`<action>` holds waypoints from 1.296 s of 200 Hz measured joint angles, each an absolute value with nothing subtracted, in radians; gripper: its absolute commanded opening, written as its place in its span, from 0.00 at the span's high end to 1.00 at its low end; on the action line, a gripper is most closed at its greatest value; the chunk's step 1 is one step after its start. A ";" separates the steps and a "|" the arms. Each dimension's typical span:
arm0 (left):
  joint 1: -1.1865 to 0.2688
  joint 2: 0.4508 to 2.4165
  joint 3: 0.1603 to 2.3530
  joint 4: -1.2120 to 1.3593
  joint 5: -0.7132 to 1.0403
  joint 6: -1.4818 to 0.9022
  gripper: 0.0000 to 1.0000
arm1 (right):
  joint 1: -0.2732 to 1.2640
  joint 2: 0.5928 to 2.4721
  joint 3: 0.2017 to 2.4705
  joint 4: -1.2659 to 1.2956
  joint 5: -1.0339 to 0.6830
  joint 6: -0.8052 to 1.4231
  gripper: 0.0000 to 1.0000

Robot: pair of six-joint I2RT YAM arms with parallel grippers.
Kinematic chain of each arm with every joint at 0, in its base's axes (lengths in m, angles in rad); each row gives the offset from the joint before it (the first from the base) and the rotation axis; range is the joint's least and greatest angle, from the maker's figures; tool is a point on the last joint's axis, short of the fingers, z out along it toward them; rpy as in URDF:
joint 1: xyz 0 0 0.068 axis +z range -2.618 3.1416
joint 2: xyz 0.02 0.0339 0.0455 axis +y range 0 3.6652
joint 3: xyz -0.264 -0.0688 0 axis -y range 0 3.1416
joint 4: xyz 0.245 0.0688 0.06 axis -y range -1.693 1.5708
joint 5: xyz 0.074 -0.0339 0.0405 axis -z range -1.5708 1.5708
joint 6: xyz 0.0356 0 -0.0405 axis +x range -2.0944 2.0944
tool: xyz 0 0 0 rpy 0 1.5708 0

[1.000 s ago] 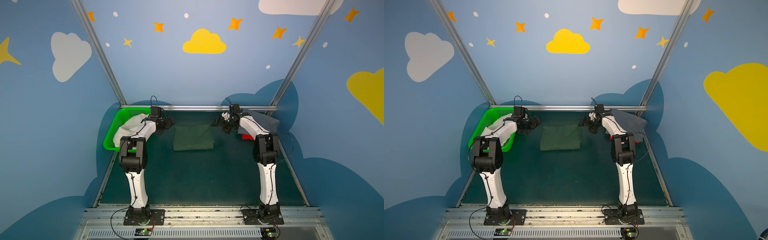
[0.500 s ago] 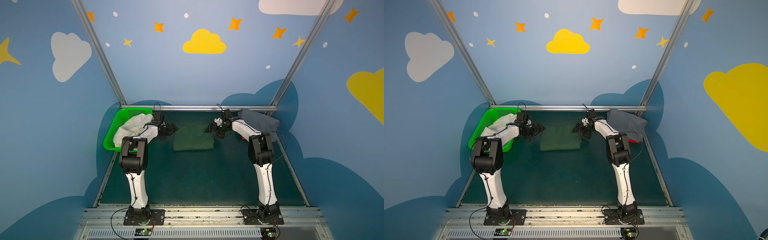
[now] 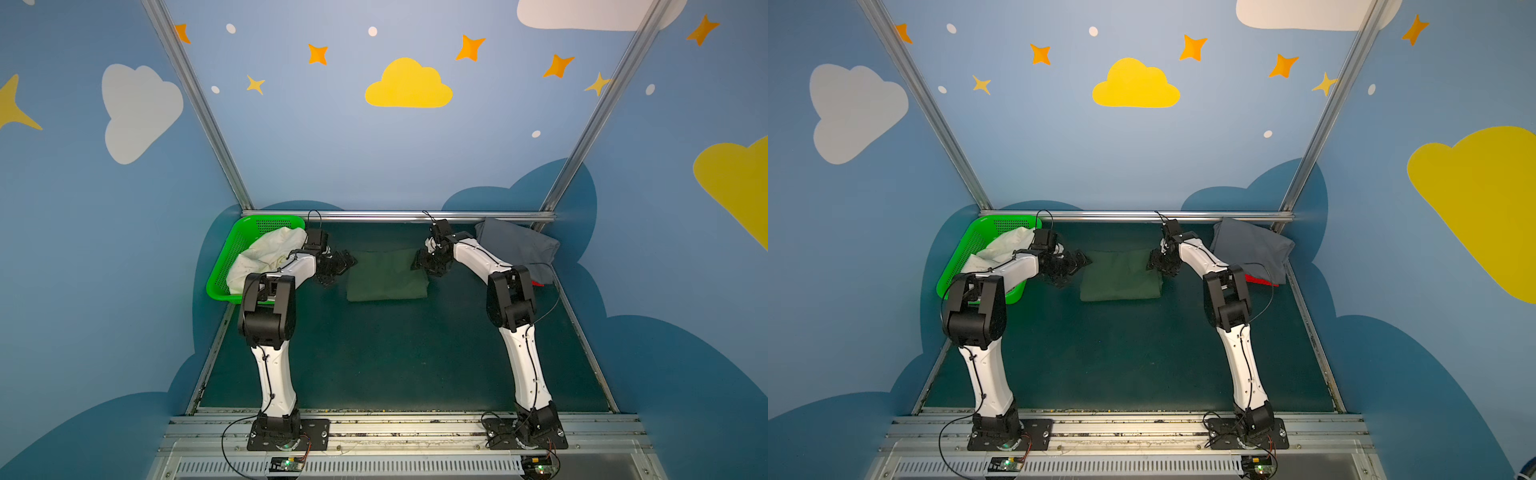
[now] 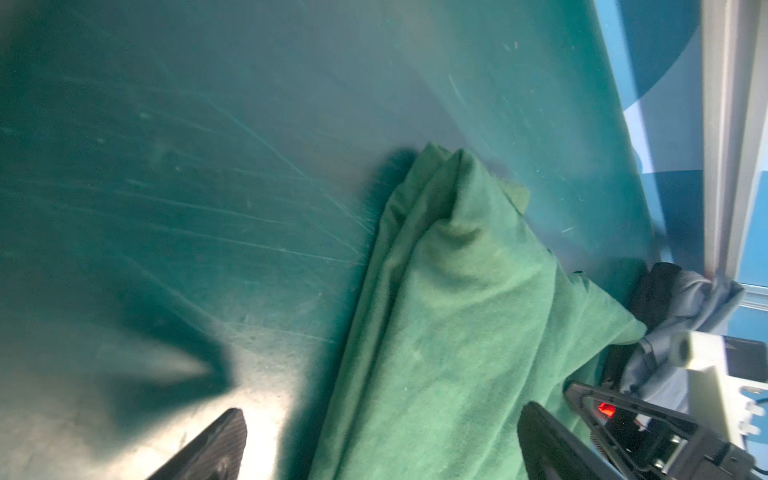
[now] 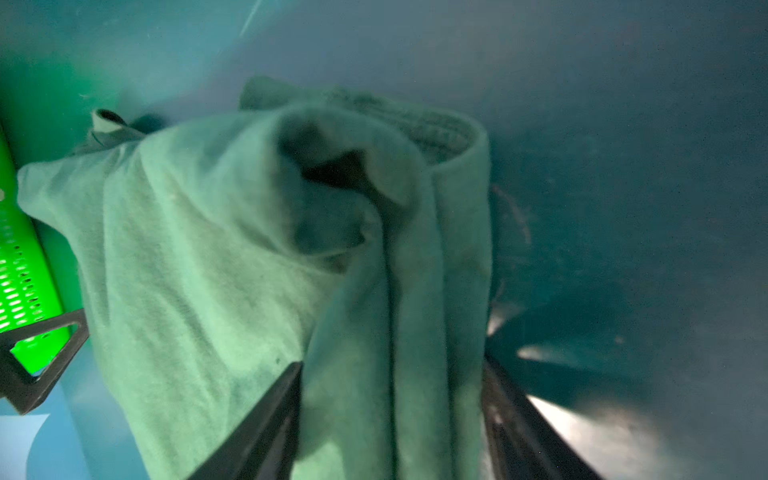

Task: Fold and stack the t-shirts
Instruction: 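Grasp the folded green shirt's edge with the right gripper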

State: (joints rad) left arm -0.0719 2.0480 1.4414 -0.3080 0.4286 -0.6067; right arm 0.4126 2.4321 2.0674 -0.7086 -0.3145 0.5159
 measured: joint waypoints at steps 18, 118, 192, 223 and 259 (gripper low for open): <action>-0.071 2.048 1.441 -0.303 0.438 -0.608 0.00 | 0.414 2.453 2.086 -0.710 -0.353 0.524 0.60; -0.051 2.048 1.435 -0.273 0.500 -0.643 0.00 | 0.403 2.490 2.195 -0.763 -0.406 0.500 1.00; -0.044 2.033 1.413 -0.273 0.503 -0.644 0.00 | 0.350 2.433 2.288 -0.916 -0.231 0.356 1.00; -0.042 2.032 1.413 -0.270 0.504 -0.645 0.00 | 0.328 2.413 2.366 -0.975 -0.145 0.289 1.00; -0.041 2.032 1.412 -0.269 0.505 -0.646 0.00 | 0.297 2.353 2.405 -1.010 -0.112 0.231 1.00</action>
